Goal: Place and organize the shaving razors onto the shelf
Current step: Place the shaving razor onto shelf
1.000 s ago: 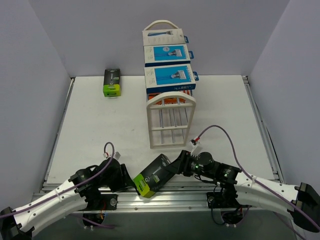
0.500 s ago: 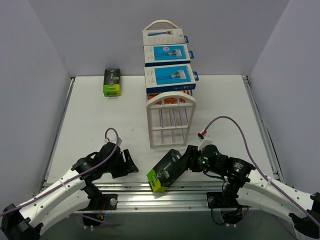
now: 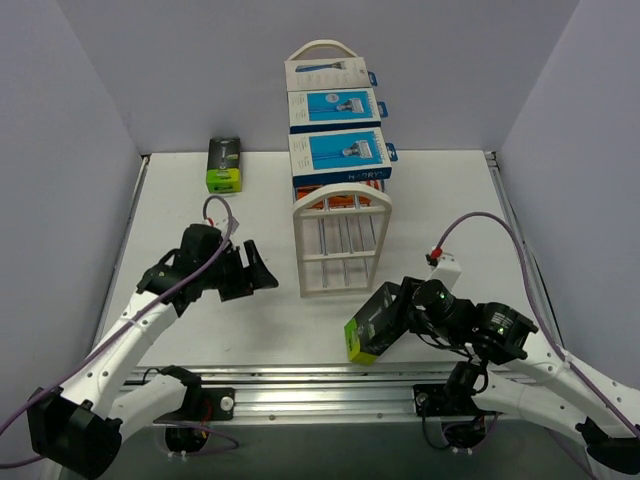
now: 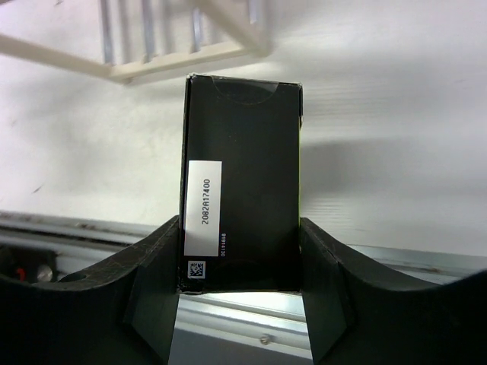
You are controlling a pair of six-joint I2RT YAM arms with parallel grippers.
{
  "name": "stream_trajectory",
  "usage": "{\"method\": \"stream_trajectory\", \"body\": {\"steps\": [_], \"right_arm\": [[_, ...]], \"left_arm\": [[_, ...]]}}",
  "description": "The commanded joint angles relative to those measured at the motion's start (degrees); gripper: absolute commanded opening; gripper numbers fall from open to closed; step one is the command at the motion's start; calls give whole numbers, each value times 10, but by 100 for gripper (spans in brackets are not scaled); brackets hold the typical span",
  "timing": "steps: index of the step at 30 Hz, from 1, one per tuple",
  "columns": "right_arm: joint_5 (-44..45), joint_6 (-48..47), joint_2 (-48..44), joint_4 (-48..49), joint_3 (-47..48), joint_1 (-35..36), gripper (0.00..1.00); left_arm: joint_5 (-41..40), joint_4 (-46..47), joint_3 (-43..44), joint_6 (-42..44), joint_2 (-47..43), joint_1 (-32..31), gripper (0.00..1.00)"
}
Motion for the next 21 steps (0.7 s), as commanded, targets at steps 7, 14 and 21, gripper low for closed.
{"method": "stream_trajectory", "body": {"steps": [7, 14, 21], "right_arm": [[203, 33, 9, -130, 128, -3, 0], [306, 64, 63, -130, 153, -4, 0], [374, 30, 113, -39, 155, -61, 0]], "left_arm": [[69, 36, 120, 74, 53, 133, 82], [106, 59, 159, 82, 118, 206, 82], [102, 105, 154, 81, 140, 224, 82]]}}
